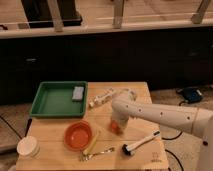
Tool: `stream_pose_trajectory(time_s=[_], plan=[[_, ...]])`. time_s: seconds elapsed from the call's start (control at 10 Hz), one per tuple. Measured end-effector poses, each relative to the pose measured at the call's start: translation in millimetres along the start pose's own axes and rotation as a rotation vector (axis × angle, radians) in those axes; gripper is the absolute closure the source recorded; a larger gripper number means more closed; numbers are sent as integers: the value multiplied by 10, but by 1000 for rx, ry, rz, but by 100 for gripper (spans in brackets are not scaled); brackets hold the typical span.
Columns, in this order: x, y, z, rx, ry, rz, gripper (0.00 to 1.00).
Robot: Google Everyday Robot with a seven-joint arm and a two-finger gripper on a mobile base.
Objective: Place apple in paper cup
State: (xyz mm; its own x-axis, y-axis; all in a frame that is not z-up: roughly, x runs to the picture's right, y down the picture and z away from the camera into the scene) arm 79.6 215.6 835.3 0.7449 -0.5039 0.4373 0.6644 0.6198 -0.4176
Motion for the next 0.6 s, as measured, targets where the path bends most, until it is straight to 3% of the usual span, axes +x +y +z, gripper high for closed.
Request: stream_pose_trajectory(time_s=[0.1, 0.3, 0.6], plan=[[-3, -8, -3, 1, -1, -1, 66], [8, -23, -74, -2, 3, -12, 85], [0, -62, -241, 0, 7, -29, 88]])
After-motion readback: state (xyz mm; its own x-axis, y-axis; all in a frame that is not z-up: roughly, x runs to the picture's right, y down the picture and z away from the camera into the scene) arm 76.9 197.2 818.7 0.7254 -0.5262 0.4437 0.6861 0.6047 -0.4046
